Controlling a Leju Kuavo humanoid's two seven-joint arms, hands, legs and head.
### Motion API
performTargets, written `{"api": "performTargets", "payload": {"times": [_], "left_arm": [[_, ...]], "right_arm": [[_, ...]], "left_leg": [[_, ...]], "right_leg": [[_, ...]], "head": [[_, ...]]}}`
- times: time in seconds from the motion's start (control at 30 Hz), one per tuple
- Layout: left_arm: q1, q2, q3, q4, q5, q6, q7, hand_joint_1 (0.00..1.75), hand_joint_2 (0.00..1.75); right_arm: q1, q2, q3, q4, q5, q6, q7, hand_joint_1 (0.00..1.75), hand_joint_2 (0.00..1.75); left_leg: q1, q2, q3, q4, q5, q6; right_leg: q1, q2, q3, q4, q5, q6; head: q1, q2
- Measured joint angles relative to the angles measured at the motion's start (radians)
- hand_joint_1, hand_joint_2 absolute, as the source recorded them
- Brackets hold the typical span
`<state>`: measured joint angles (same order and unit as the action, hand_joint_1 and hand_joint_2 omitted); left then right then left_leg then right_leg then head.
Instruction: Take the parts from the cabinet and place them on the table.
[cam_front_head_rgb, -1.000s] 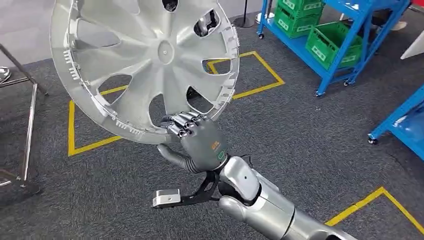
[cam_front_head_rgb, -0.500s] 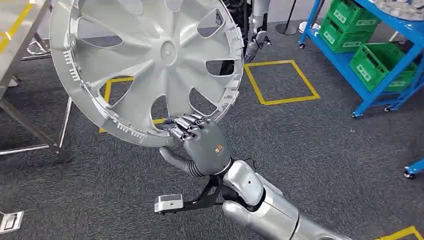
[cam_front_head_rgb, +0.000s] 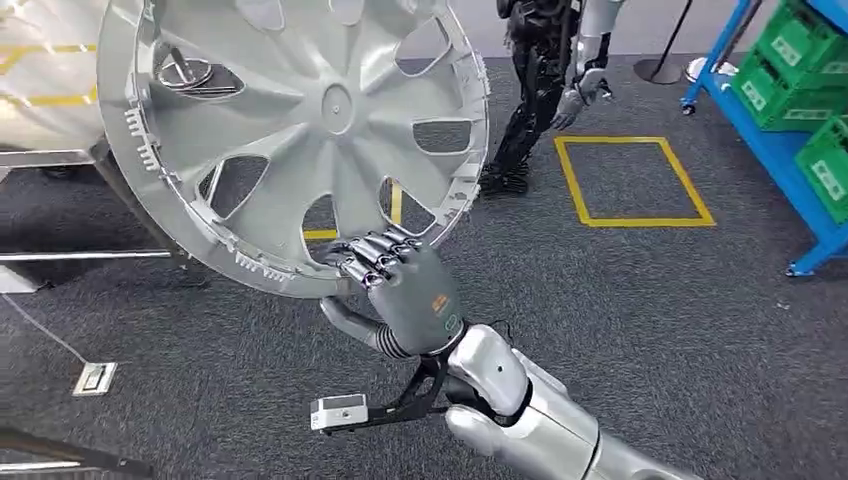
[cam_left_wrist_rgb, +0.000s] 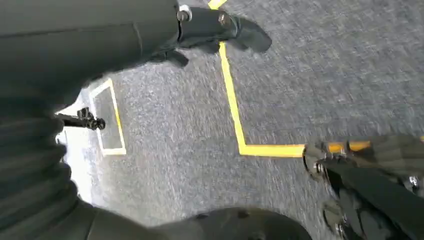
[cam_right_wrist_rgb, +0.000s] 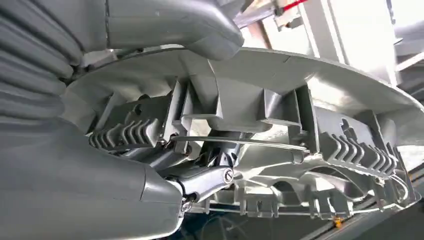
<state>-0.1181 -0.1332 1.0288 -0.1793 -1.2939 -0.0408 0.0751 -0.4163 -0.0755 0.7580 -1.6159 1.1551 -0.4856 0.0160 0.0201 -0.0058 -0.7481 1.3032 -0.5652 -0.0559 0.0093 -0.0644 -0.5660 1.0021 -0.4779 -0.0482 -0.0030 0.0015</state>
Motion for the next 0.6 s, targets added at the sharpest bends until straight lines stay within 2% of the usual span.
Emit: {"api": "performTargets", "payload": {"times": [0.03, 0.07, 0.1, 0.13, 0.17, 0.27, 0.3, 0.33, 0.37, 0.4, 0.43, 0.47, 0.5, 0.53, 0.57, 0.6], "left_arm": [[0.000, 0.001, 0.000, 0.000, -0.002, 0.000, 0.000, 0.00, 1.75], [0.000, 0.002, 0.000, 0.000, -0.003, 0.000, 0.001, 0.00, 1.75], [-0.001, 0.002, 0.000, 0.000, -0.003, 0.000, 0.001, 0.00, 1.75], [-0.003, -0.007, 0.000, 0.000, -0.004, 0.000, 0.002, 0.00, 1.75], [-0.006, -0.002, 0.000, -0.002, -0.003, 0.000, 0.002, 0.00, 1.75], [-0.006, -0.001, 0.000, -0.002, 0.001, 0.000, 0.004, 0.00, 1.75], [-0.006, -0.001, 0.000, -0.002, 0.002, 0.000, 0.005, 0.00, 1.75], [-0.005, -0.001, 0.000, -0.002, 0.004, 0.000, 0.008, 0.00, 1.75], [-0.008, -0.001, 0.000, -0.002, 0.004, 0.000, 0.008, 0.00, 1.75], [-0.010, -0.001, 0.000, -0.002, 0.005, 0.000, 0.008, 0.00, 1.75], [-0.010, -0.001, 0.000, -0.002, 0.005, 0.000, 0.008, 0.00, 1.75], [-0.010, -0.001, 0.000, -0.002, 0.005, 0.000, 0.008, 0.00, 1.75], [-0.009, -0.001, 0.000, -0.002, 0.006, 0.000, 0.008, 0.00, 1.75], [-0.009, -0.001, 0.000, -0.002, 0.006, 0.000, 0.008, 0.00, 1.75], [-0.009, -0.001, 0.000, -0.002, 0.006, 0.000, 0.008, 0.00, 1.75], [-0.010, -0.001, 0.000, -0.002, 0.006, 0.000, 0.007, 0.00, 1.75]], "right_arm": [[0.003, 0.000, 0.000, 0.000, 0.002, 0.000, 0.001, 1.75, 1.75], [0.004, 0.000, -0.001, 0.000, 0.003, 0.000, 0.001, 1.75, 1.75], [0.004, 0.000, -0.001, 0.000, 0.005, 0.000, 0.001, 1.75, 1.75], [0.004, 0.000, -0.001, 0.000, 0.006, -0.001, 0.001, 1.75, 1.75], [0.004, -0.001, -0.004, -0.002, 0.007, -0.001, 0.000, 1.75, 1.75], [0.004, 0.000, -0.008, -0.003, 0.010, 0.002, 0.000, 1.75, 1.75], [0.003, 0.000, -0.012, -0.004, 0.010, 0.003, -0.001, 1.75, 1.75], [0.003, 0.000, -0.014, -0.004, 0.010, 0.005, -0.003, 1.75, 1.75], [0.004, -0.002, -0.015, -0.004, 0.010, 0.006, -0.002, 1.75, 1.75], [0.004, -0.003, -0.017, -0.004, 0.010, 0.007, -0.002, 1.75, 1.75], [0.004, -0.004, -0.017, -0.004, 0.010, 0.008, -0.002, 1.75, 1.75], [0.005, -0.005, -0.017, -0.003, 0.010, 0.009, -0.002, 1.75, 1.75], [0.005, -0.006, -0.017, -0.003, 0.010, 0.011, -0.002, 1.75, 1.75], [0.004, -0.006, -0.017, -0.003, 0.010, 0.011, -0.002, 1.75, 1.75], [0.003, -0.006, -0.018, -0.003, 0.010, 0.011, -0.002, 1.75, 1.75], [0.001, -0.006, -0.018, -0.003, 0.010, 0.011, -0.003, 1.75, 1.75]], "left_leg": [[0.003, 0.008, 0.037, -0.069, 0.038, -0.004], [0.005, 0.024, 0.088, -0.160, 0.077, -0.008], [0.006, 0.066, 0.142, -0.252, 0.107, -0.013], [0.001, 0.100, 0.152, -0.264, 0.095, -0.001], [0.004, 0.081, 0.145, -0.265, 0.100, 0.017], [-0.002, 0.044, 0.139, -0.265, 0.101, 0.038], [0.003, 0.031, 0.141, -0.268, 0.105, 0.044], [0.005, 0.020, 0.140, -0.268, 0.106, 0.049], [0.005, 0.010, 0.138, -0.268, 0.108, 0.054], [0.004, -0.006, 0.136, -0.268, 0.109, 0.057], [0.002, -0.022, 0.134, -0.267, 0.110, 0.058], [0.001, -0.037, 0.134, -0.267, 0.110, 0.059], [0.000, -0.053, 0.135, -0.267, 0.111, 0.058], [0.000, -0.068, 0.135, -0.267, 0.112, 0.057], [0.000, -0.084, 0.135, -0.266, 0.113, 0.055], [0.001, -0.097, 0.135, -0.266, 0.114, 0.052]], "right_leg": [[-0.003, -0.013, 0.000, 0.003, -0.003, 0.004], [-0.006, -0.025, 0.000, 0.008, -0.007, 0.010], [-0.007, -0.035, 0.000, 0.018, -0.013, 0.018], [0.002, -0.042, -0.003, 0.025, -0.022, 0.027], [0.003, -0.052, -0.002, 0.028, -0.025, 0.032], [-0.001, -0.085, 0.007, 0.027, -0.029, 0.047], [-0.009, -0.053, 0.008, 0.038, -0.040, 0.058], [-0.012, 0.006, -0.007, 0.076, -0.070, 0.062], [-0.014, 0.039, -0.039, 0.145, -0.110, 0.065], [-0.014, 0.054, -0.083, 0.234, -0.149, 0.066], [-0.014, 0.058, -0.123, 0.310, -0.174, 0.065], [-0.014, 0.058, -0.145, 0.348, -0.174, 0.063], [-0.014, 0.060, -0.142, 0.333, -0.152, 0.059], [-0.014, 0.063, -0.120, 0.277, -0.113, 0.054], [-0.014, 0.072, -0.082, 0.194, -0.067, 0.048], [-0.014, 0.098, -0.039, 0.103, -0.024, 0.042]], "head": [[0.000, 0.000], [0.000, 0.000], [0.000, 0.000], [-0.003, 0.000], [0.004, 0.000], [0.005, 0.000], [0.007, 0.000], [0.007, 0.000], [0.011, 0.000], [0.013, 0.000], [0.013, 0.000], [0.013, 0.000], [0.013, 0.000], [0.013, 0.000], [0.013, 0.000], [0.013, 0.000]]}}
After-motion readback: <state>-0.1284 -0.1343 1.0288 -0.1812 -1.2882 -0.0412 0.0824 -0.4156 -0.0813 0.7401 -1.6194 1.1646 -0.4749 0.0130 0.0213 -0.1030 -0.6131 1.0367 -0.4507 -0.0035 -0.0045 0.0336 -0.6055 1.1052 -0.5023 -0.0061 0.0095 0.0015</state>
